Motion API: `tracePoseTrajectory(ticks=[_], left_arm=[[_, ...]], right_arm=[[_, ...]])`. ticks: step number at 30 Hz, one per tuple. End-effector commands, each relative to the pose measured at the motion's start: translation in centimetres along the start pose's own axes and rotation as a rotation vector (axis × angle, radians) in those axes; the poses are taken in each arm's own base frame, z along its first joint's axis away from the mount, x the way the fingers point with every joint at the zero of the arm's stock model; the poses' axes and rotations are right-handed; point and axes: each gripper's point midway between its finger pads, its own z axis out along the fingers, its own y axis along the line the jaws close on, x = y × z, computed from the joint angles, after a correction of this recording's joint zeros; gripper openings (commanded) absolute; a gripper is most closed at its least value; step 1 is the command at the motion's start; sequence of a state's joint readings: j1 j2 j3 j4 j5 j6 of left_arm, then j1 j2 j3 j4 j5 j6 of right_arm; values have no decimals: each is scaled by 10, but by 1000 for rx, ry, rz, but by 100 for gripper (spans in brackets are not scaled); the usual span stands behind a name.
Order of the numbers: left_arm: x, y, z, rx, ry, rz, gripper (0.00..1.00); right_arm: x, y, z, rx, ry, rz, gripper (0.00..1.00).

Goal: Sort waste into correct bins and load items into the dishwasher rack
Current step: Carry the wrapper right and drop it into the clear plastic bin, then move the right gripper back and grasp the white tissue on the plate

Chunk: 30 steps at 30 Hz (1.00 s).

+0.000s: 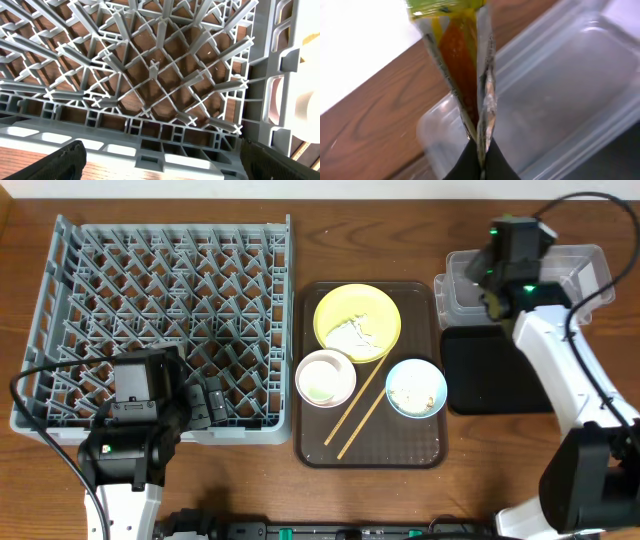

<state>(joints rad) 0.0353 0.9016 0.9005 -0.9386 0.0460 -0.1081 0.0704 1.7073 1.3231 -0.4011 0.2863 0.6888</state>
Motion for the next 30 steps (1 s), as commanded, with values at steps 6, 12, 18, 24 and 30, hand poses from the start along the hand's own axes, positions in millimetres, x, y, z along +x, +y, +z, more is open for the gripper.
tracePoseTrajectory(ticks=[6,12,18,24,30], left_arm=[[-7,-2,-6,5,-23,-6,100],[-7,-2,-6,5,-23,-6,100],[-7,-2,-6,4,-23,-6,100],[-7,-2,-6,5,-23,-6,100],[-7,-2,-6,4,-23,-6,100]], right_arm=[[3,-40,35,115,27,103,22],[7,-43,41,124,39,96,47],[0,-25,32,27,46,-31,57],[0,23,-2,-218,64,-279,58],[62,86,-45,-555,203,-590,64]])
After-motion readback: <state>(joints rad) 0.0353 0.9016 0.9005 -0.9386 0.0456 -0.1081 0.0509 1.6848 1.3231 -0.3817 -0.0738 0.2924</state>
